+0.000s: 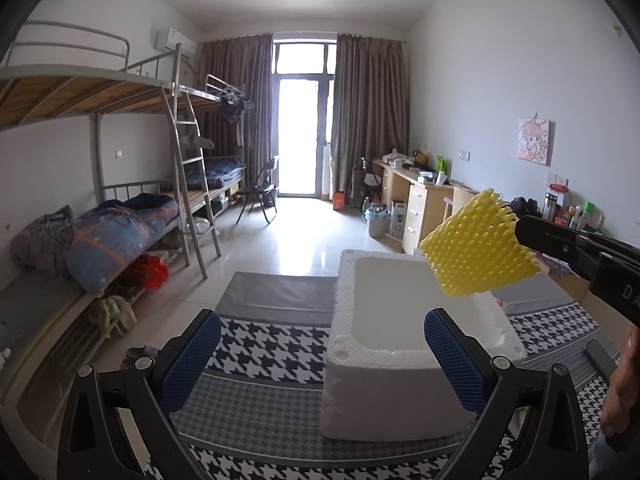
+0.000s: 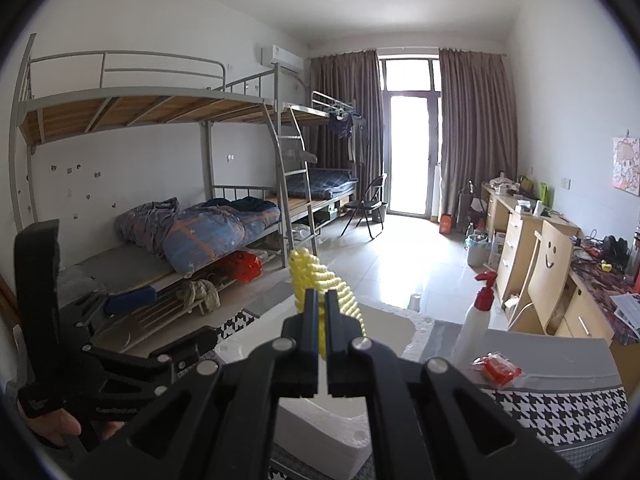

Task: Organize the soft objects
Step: 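Lower the yellow foam sleeve into the white foam box and open the right tool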

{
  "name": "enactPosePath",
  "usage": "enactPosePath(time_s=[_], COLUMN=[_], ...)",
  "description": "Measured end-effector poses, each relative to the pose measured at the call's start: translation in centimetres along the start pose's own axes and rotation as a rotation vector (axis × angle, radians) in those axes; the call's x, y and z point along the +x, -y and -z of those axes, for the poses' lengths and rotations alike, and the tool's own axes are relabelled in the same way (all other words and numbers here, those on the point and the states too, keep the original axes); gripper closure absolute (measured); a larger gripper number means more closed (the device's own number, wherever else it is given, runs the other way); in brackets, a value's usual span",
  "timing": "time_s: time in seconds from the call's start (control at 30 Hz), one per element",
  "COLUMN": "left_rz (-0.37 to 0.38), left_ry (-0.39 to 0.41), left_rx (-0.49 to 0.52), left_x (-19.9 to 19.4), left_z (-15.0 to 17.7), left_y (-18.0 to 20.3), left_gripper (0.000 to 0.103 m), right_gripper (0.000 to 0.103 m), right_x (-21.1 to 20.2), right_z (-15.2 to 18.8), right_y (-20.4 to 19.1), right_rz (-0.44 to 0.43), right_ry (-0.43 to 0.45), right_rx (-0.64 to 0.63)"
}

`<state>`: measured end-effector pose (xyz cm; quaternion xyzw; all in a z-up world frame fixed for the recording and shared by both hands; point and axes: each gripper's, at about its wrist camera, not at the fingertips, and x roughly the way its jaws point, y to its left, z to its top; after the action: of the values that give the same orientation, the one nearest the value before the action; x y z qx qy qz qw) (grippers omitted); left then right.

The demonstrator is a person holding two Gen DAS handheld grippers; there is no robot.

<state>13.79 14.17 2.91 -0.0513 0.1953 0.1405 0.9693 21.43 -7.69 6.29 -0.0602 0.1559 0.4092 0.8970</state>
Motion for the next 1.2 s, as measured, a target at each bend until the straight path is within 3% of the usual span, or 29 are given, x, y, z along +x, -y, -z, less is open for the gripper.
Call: enactPosePath(time_s=[0.97, 1.2], left_rz=[-0.003, -0.002], left_ry=[-0.019, -0.015], left_rx=[-0.049, -0.055], left_x=[0.0, -0.1], left_z=[0.4, 0.5], left_y=[-2.5, -2.7], left_gripper=[0.001, 0.001], right_gripper=[0.099, 0.096], right_x=[4.8, 6.5], right_z=[1.6, 1.9], right_y=[0.1, 0.6], right_rz=[-0.012, -0.014], right_ry=[-0.17, -0.247], right_rx=[0.061, 0.083])
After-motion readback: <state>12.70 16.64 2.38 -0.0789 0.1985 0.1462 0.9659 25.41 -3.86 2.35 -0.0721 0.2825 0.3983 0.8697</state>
